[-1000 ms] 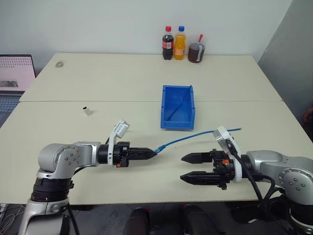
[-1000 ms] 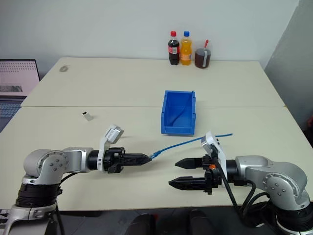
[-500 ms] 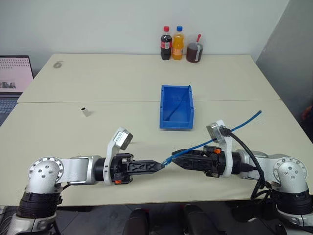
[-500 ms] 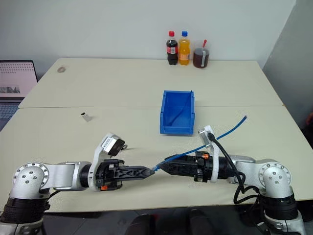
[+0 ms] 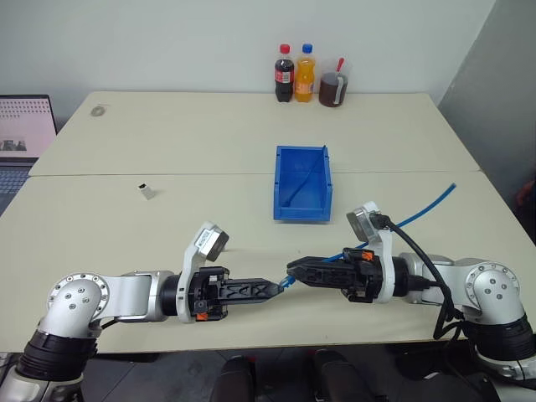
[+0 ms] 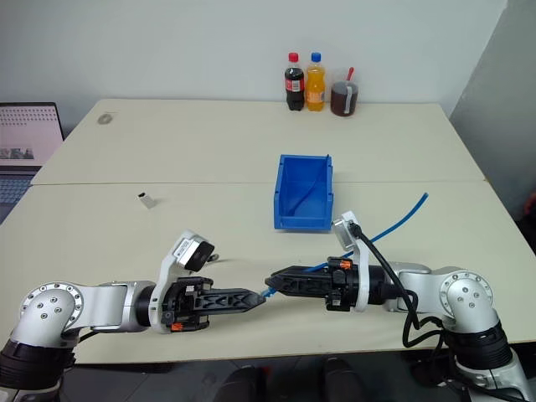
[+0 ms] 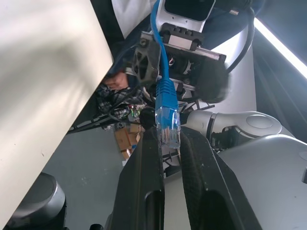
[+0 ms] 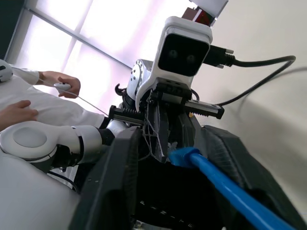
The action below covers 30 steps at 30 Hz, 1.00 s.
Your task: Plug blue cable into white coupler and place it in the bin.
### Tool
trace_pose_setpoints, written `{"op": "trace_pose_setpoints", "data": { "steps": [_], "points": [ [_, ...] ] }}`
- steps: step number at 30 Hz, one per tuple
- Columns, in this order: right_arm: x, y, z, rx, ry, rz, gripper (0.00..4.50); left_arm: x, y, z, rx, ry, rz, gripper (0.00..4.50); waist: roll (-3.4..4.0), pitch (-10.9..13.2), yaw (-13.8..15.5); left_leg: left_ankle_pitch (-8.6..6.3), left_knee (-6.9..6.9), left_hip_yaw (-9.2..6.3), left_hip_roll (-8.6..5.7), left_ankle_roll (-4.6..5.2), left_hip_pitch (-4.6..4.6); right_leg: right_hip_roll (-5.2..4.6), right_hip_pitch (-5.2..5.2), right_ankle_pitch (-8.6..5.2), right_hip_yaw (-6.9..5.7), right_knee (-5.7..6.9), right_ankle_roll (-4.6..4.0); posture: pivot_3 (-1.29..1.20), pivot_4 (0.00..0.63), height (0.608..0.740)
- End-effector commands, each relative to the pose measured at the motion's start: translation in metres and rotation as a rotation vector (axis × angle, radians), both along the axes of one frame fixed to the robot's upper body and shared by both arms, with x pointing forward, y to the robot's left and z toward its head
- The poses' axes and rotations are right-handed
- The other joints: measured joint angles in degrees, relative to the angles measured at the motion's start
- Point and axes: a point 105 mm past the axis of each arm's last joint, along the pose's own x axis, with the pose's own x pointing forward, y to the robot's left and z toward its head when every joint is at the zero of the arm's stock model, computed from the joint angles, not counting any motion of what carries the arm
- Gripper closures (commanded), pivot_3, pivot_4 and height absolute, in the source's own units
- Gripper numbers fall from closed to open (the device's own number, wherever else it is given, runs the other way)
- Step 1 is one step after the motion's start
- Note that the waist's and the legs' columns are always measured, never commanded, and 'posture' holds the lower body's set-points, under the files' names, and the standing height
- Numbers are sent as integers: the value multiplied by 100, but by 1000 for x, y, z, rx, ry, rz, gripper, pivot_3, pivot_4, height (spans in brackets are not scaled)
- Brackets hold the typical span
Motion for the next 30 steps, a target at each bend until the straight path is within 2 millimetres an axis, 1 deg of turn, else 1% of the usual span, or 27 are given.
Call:
{"op": "trace_pose_setpoints", "data": {
  "steps": [1,5,7,14,16,18,19,30],
  "points": [
    [-5,0,11,41,-20,40,3309,-2,-3,6,-32,-11,-18,4279,0,0,4,0,0,0,0,0,-1,-1,-1,0,0,0,0,0,150,740],
    [-8,-1,9,35,-14,59,4208,-1,-4,6,-34,-13,-19,4279,0,0,10,0,0,-1,0,0,-2,-1,-2,0,-1,0,0,0,150,740],
    [-9,-1,8,33,-14,70,4454,-1,-4,6,-34,-13,-17,4279,0,0,13,0,0,0,0,0,-2,0,-2,0,-1,0,0,0,150,740],
    [-8,-1,9,29,-19,79,4482,-2,-5,6,-34,-17,-15,4279,0,0,14,0,0,1,0,0,-2,0,-4,0,1,-1,0,0,150,740],
    [-8,-1,11,35,-16,81,3783,-2,-5,7,-35,-18,-14,4279,0,0,14,0,0,1,0,0,-2,0,-5,0,1,-1,0,0,150,740],
    [-8,-2,11,36,-14,79,3500,-3,-5,7,-35,-20,-14,4279,0,0,15,0,-1,0,1,0,-3,-1,-6,0,0,-1,0,0,150,740],
    [-7,-2,11,38,-11,77,3247,-3,-5,7,-36,-20,-14,4279,0,0,16,0,-1,1,1,0,-5,-1,-8,0,1,-1,0,0,150,740],
    [-11,0,8,37,2,88,3224,-2,-7,7,-39,-24,-16,4279,0,0,16,0,-2,2,0,0,-16,-1,-21,0,1,-1,0,0,150,740]
  ]
}}
